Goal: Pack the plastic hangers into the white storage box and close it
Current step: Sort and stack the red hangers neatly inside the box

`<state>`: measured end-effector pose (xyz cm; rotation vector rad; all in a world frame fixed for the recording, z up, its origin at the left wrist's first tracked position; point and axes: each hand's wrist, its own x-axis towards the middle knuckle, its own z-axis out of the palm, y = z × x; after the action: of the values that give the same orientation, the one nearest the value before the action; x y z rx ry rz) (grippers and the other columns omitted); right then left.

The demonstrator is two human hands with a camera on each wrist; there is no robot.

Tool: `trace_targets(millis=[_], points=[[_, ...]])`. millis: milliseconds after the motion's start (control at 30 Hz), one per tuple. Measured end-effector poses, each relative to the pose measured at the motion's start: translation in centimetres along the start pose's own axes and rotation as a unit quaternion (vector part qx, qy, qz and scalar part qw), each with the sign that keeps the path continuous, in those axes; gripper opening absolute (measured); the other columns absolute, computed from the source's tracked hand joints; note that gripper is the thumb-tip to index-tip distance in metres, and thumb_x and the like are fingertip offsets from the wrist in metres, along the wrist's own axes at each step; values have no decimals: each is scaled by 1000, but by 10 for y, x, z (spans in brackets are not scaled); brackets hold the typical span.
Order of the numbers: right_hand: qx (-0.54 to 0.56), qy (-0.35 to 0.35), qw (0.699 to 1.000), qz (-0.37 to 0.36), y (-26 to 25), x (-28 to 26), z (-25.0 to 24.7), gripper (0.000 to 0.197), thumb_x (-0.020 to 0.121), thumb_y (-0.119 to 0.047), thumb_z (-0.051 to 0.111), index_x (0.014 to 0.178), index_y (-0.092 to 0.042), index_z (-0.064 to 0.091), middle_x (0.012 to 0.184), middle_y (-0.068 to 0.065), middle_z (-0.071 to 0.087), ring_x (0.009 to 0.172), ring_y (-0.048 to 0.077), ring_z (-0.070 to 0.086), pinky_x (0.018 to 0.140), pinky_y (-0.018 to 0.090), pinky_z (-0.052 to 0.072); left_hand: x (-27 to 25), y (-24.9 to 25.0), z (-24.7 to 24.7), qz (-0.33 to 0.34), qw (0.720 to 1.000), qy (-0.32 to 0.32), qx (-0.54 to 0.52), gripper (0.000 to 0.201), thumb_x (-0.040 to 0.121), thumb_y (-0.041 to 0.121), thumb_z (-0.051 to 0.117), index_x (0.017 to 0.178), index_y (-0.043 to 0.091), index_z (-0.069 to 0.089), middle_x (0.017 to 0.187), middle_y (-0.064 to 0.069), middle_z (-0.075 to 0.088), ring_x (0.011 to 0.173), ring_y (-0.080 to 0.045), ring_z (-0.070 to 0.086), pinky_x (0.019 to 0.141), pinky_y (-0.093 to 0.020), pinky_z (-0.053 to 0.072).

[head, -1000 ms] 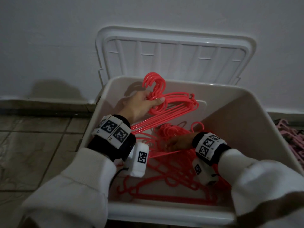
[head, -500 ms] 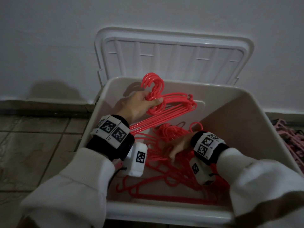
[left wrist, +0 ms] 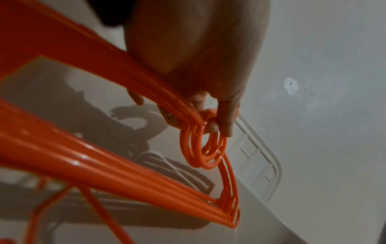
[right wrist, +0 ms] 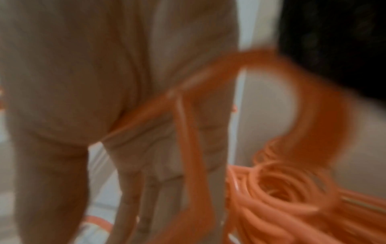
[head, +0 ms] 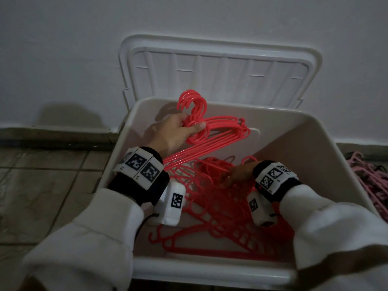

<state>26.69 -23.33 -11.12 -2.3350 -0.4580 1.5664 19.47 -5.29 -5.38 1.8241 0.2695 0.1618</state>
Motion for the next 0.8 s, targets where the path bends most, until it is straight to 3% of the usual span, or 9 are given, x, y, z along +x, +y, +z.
trace_targets(millis=[67,133,233,300,433,533,633,700,800], points=[[24,0,1000,-6,0,-5,-2,15,91,-1,53,104,-8,57,59,4,64,40,11,61,43,24,53,2,-2,-1,-1,1000,4,-1,14,85,26,66,88,13,66,75,0,66,67,-12,61,69,-24,48],[27,19,999,-22,-2,-8,-7,21,87,2,58,106,-7,58,56,3,65,42,13,62,44,24,53,3,-4,-1,-3,1000,8,1,13,83,27,68,84,14,65,76,-2,67,68,-14,61,74,-28,49],[7,21,1000,-22,-8,-12,-10,20,85,2,61,102,-7,58,57,6,67,46,16,64,50,26,55,4,-5,0,1,1000,7,5,11,83,27,68,77,19,64,71,3,65,63,-7,61,70,-22,47],[-29,25,999,-18,-12,-15,-10,26,84,6,58,110,3,58,56,7,65,42,11,62,44,22,53,4,-4,0,8,1000,8,5,10,84,24,67,75,22,63,68,6,64,58,0,60,66,-17,45],[-129,37,991,6,-17,-20,-12,25,86,-2,59,111,3,60,48,-6,62,32,0,52,35,12,42,5,-7,-1,11,1000,4,11,10,83,29,67,81,20,65,75,3,67,69,-10,63,75,-25,49],[-202,48,978,34,-17,-19,-10,33,86,-14,62,115,1,61,81,3,65,41,4,54,41,15,43,4,-6,0,13,1000,-1,6,6,85,25,66,80,21,64,72,6,65,62,-1,61,67,-16,45],[-286,36,956,60,-20,-16,-2,39,90,-23,58,123,-2,56,109,7,59,64,12,48,52,16,39,4,-5,-1,15,1000,-2,16,9,84,28,66,82,19,65,74,4,65,65,-4,61,69,-17,45],[-344,13,935,86,-21,-17,3,43,96,-26,50,133,-4,47,128,9,53,76,14,45,43,10,34,4,-4,-2,16,999,1,31,12,85,28,66,77,20,62,69,7,63,59,2,58,63,-10,42],[-370,8,925,83,-19,-17,3,45,92,-29,55,131,-7,51,133,11,52,91,15,44,44,12,35,3,-5,-1,22,999,-2,32,18,86,25,65,70,23,58,57,13,58,47,9,53,51,-3,37]])
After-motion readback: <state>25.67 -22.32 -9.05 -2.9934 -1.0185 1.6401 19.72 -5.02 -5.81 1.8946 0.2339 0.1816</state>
